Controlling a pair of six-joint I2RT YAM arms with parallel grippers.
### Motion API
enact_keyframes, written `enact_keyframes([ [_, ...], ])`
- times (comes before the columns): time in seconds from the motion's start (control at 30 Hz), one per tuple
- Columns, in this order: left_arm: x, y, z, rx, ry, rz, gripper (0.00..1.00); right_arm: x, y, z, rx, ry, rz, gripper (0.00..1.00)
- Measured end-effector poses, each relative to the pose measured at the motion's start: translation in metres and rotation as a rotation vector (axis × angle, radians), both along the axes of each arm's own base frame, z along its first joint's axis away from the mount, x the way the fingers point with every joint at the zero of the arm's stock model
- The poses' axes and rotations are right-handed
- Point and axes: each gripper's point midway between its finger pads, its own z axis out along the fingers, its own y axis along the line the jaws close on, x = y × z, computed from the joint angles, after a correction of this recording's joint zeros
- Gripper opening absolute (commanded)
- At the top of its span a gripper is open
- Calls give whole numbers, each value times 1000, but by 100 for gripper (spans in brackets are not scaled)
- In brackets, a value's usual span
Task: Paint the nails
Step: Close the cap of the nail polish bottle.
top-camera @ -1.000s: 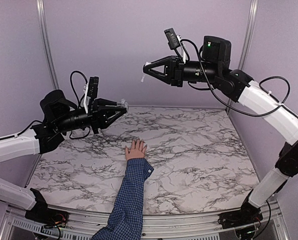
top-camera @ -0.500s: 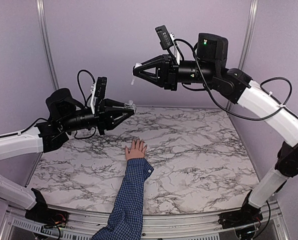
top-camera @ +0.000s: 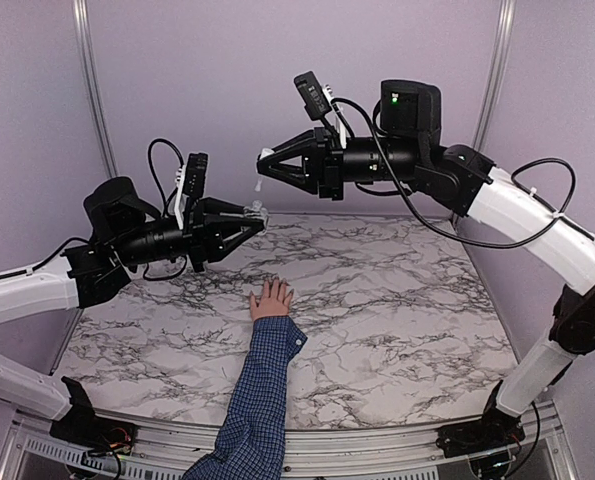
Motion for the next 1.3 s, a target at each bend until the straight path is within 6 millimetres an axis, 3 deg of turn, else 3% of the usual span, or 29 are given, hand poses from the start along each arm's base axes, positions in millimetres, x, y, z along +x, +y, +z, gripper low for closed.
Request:
enact_keyframes([
  [0.17,-1,1,-4,12,12,0,0,2,1,-11,-27,9,-4,0],
  [1.3,-7,3,-7,18,45,-26,0,-4,6,-26,-55,30,14,0],
])
